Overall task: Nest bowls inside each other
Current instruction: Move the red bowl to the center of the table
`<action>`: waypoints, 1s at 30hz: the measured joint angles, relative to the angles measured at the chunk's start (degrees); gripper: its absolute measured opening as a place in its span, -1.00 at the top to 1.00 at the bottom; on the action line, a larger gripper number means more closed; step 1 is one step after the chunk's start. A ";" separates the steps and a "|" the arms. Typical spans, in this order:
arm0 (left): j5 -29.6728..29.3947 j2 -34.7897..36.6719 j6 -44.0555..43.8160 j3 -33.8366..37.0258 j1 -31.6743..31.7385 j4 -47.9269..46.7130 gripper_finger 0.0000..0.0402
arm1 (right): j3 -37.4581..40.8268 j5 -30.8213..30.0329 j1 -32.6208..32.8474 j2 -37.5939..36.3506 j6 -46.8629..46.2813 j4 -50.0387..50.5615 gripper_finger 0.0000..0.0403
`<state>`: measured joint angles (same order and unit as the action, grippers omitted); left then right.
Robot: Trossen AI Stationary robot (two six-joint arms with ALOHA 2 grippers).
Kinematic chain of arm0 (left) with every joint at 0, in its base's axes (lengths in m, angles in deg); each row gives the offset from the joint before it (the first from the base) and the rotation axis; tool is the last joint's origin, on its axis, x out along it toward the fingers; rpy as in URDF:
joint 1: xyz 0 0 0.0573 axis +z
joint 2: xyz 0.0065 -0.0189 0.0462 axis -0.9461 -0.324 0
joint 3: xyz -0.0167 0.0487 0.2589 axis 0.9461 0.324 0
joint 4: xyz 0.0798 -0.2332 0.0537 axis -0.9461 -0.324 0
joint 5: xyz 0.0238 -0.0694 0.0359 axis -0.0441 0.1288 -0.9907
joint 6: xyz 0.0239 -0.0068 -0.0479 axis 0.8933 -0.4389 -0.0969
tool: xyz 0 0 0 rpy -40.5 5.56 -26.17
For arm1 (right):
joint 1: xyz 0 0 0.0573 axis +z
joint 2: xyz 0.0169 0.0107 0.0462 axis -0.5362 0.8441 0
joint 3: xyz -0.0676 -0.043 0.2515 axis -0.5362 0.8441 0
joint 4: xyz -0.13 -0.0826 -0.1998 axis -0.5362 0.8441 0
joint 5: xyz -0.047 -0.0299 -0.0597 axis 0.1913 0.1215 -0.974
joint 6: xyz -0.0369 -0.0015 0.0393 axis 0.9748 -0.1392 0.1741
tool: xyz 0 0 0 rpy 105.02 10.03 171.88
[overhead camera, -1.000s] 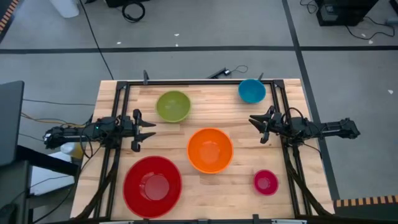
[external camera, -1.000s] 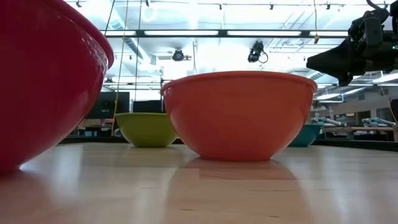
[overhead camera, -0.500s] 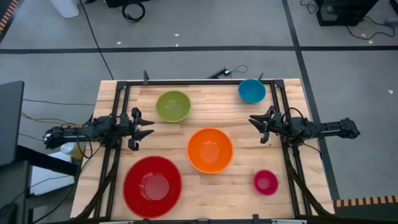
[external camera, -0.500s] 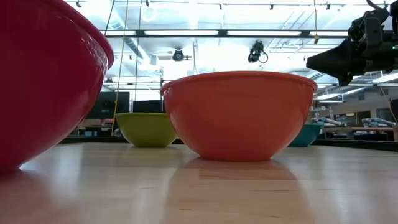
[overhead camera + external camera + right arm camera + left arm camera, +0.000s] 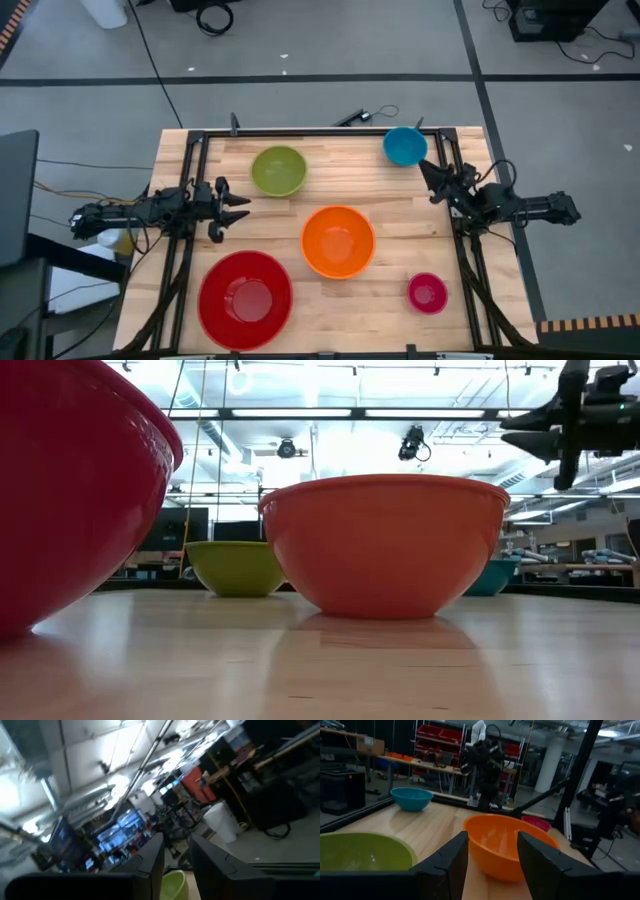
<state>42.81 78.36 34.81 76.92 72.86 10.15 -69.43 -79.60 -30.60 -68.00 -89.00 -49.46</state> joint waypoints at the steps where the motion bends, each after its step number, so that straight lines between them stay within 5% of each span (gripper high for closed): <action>1: 0.00 0.00 0.14 0.01 0.00 -0.05 0.14 | 0.00 2.39 -0.55 0.92 -1.47 1.21 0.49; 6: -0.59 0.00 0.38 0.01 -0.01 0.26 0.14 | 0.00 13.77 -2.36 11.20 -12.73 1.41 0.49; 9: -6.30 0.00 0.42 0.01 0.00 1.51 0.14 | -1.61 17.88 -2.08 20.73 -15.12 -3.58 0.49; 16: -16.45 0.02 -0.34 0.01 0.00 2.36 0.14 | -15.78 20.05 -0.65 43.82 -3.15 -4.61 0.40; 23: -16.43 -0.18 -1.41 0.01 0.00 -0.56 0.14 | -33.43 20.72 -6.68 60.21 6.49 13.76 0.22; 30: -14.24 -3.87 -2.38 0.01 -0.07 -0.78 0.14 | -42.16 29.55 -9.31 70.83 6.62 14.20 0.14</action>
<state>28.57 74.48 32.44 76.93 72.79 9.37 -111.59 -50.05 -39.92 2.83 -82.38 -35.26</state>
